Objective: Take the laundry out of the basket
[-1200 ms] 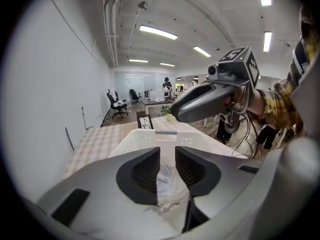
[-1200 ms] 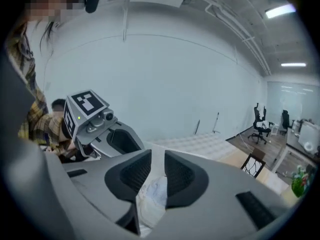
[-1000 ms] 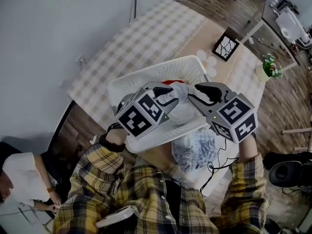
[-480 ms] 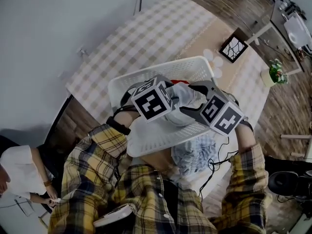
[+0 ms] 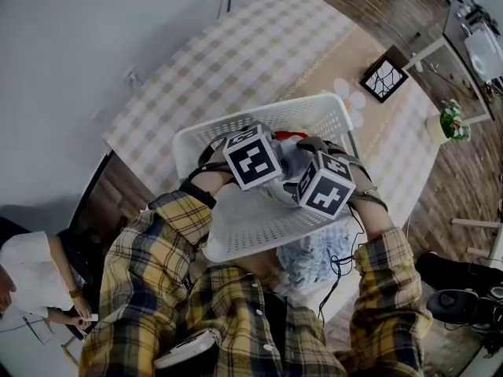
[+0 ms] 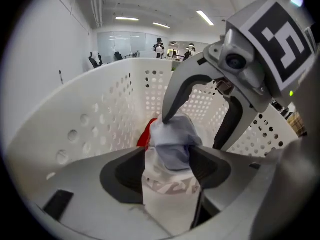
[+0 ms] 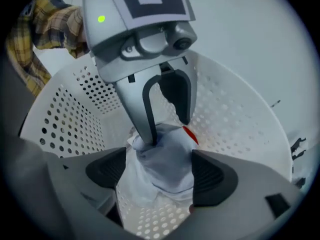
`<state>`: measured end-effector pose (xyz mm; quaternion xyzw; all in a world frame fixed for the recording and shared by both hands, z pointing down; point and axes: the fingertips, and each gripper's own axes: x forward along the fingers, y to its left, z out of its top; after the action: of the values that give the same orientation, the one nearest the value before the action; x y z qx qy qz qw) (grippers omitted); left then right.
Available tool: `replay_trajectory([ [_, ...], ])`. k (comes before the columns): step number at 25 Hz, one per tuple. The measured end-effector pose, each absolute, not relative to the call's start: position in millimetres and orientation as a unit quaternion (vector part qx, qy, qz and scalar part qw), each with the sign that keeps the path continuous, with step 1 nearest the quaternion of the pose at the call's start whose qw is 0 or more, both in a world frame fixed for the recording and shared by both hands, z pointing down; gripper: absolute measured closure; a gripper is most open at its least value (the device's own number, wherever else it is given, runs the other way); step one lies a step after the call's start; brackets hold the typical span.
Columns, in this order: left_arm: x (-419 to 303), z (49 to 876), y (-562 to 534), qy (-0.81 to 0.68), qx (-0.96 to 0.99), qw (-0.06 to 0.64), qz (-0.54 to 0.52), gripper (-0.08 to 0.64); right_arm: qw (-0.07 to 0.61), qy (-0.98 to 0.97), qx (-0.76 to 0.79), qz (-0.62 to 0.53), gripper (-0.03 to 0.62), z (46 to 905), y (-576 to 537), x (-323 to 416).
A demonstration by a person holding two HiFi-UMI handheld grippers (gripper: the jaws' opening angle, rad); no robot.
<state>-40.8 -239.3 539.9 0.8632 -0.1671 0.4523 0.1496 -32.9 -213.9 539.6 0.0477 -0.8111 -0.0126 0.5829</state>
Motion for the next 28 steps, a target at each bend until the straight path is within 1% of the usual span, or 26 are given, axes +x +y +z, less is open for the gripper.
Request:
replay_trajectory([
  [3,-41,552,-240,-0.158,0.859,0.158,0.461,0.228,0.602,-0.797,0.041,-0.016,0.143,559,-215,-29],
  [5,-40,561,-238,-0.152,0.855,0.166,0.466,0.214,0.608,-0.793,0.040,-0.012,0.143,570,-215,-27],
  [10,-41,580,-241,-0.153,0.849,0.171,0.476,0.209,0.622,-0.782,0.031,-0.024,0.143,591,-215,-24],
  [14,-38,597,-231,-0.144,0.843,0.200,0.478,0.207,0.634,-0.773,0.023,-0.036,0.154,606,-211,-21],
  [19,-36,605,-227,-0.136,0.842,0.206,0.479,0.220,0.635,-0.770,0.035,-0.055,0.246,611,-217,-20],
  [22,-36,606,-225,-0.130,0.842,0.216,0.476,0.266,0.635,-0.770,0.035,-0.058,0.289,609,-219,-21],
  [25,-36,603,-225,-0.126,0.843,0.209,0.479,0.345,0.632,-0.771,0.035,-0.066,0.342,607,-221,-22],
  [28,-36,600,-224,-0.124,0.844,0.200,0.483,0.402,0.630,-0.772,0.035,-0.076,0.388,604,-221,-23],
])
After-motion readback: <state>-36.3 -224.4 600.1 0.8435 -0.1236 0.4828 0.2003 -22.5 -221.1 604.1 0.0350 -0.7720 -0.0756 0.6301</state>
